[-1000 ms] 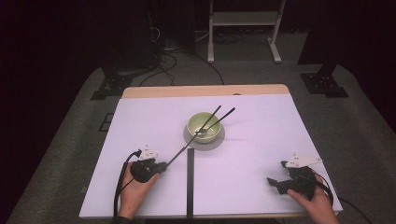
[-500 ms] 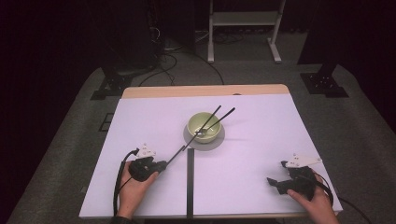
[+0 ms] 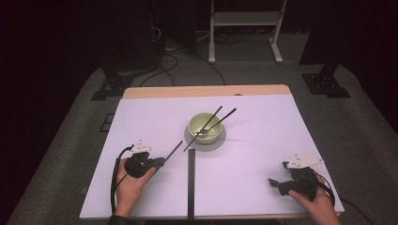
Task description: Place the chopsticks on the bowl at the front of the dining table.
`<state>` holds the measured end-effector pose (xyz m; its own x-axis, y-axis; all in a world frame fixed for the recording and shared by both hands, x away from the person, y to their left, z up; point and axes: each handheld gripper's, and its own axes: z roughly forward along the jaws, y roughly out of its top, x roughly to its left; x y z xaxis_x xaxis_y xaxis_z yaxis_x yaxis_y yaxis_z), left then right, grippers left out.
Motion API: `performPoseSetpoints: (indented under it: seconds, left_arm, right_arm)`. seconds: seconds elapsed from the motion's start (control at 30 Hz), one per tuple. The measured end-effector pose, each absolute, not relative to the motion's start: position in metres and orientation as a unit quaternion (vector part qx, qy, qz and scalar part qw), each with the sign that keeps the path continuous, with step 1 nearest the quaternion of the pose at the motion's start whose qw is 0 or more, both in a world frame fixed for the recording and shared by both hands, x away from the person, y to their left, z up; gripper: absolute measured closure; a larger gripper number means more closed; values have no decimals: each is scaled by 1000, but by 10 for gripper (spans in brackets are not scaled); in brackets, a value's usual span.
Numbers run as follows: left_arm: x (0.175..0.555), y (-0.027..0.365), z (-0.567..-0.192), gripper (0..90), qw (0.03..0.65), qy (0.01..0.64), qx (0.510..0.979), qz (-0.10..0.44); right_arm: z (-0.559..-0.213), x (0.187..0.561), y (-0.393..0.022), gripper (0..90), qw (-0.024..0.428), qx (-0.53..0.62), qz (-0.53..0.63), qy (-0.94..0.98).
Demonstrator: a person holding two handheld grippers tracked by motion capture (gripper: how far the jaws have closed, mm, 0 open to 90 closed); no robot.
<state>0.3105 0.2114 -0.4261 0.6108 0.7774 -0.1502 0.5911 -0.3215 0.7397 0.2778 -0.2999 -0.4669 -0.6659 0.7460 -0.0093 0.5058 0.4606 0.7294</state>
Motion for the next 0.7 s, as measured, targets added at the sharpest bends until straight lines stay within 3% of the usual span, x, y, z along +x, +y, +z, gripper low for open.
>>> performPoseSetpoints:
  seconds: [0.7]
  left_arm:
    - [322,207,-409,865,402,439,796,111]
  right_arm:
    - [-467,278,-300,106,166,373,361,838]
